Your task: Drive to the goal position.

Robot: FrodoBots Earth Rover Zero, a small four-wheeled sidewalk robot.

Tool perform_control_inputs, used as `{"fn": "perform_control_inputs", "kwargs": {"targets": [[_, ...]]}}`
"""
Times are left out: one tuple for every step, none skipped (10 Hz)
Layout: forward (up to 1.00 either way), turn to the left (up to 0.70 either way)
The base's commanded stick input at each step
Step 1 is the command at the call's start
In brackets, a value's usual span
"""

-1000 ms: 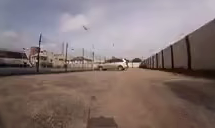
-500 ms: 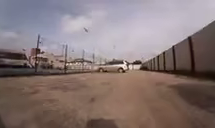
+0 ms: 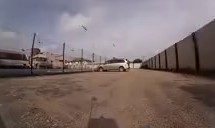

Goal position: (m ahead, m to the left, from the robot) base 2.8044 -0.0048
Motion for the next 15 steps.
{"fn": "perform_control_inputs", "kwargs": {"targets": [[0.0,0.0],[0.39,0.0],[0.7,0.0],[0.7,0.0],[0.7,0.0],[0.7,0.0],[0.7,0.0],[0.7,0.0],[0.7,0.0],[0.7,0.0],[0.7,0.0],[0.7,0.0],[0.7,0.0],[0.7,0.0],[0.7,0.0]]}}
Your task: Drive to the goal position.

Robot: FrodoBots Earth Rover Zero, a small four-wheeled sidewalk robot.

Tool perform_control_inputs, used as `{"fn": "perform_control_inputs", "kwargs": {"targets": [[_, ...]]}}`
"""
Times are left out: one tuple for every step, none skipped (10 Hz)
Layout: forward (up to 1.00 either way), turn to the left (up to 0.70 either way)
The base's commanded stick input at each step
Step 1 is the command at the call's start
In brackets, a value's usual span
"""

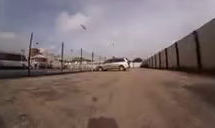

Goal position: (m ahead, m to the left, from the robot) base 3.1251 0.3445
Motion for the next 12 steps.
{"fn": "perform_control_inputs", "kwargs": {"targets": [[0.7,0.0],[0.7,0.0],[0.7,0.0],[0.7,0.0],[0.7,0.0],[0.7,0.0],[0.7,0.0],[0.7,0.0],[0.7,0.0],[0.7,0.0],[0.7,0.0],[0.7,0.0]]}}
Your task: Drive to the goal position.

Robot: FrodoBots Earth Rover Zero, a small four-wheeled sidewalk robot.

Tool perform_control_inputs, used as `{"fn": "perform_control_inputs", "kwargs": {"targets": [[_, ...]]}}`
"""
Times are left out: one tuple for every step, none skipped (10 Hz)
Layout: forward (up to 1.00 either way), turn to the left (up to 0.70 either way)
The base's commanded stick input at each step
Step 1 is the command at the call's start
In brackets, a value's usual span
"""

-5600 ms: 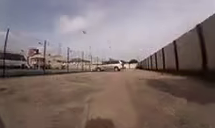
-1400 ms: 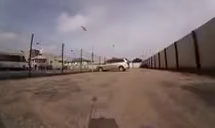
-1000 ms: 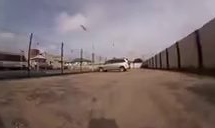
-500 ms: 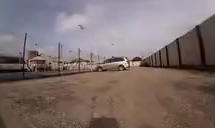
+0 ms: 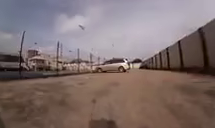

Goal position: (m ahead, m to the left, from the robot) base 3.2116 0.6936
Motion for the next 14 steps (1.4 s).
{"fn": "perform_control_inputs", "kwargs": {"targets": [[0.7,0.0],[0.7,0.0],[0.7,0.0],[0.7,0.0],[0.7,0.0],[0.7,0.0],[0.7,0.0],[0.7,0.0],[0.7,0.0],[0.7,0.0],[0.7,0.0],[0.7,0.0],[0.7,0.0],[0.7,0.0]]}}
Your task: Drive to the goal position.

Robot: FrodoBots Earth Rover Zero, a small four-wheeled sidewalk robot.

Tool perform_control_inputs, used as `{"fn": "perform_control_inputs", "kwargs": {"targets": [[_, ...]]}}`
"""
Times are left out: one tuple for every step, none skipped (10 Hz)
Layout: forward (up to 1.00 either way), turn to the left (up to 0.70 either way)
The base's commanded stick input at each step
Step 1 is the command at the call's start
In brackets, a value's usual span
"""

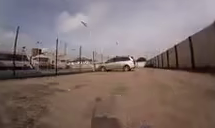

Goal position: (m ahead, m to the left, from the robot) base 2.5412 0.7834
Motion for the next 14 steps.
{"fn": "perform_control_inputs", "kwargs": {"targets": [[0.7,0.0],[0.7,0.0],[0.7,0.0],[0.7,0.0],[0.7,0.0],[0.7,0.0],[0.7,0.0],[0.7,0.0],[0.7,0.0],[0.7,0.0],[0.7,0.0],[0.7,0.0],[0.7,0.0],[0.7,0.0]]}}
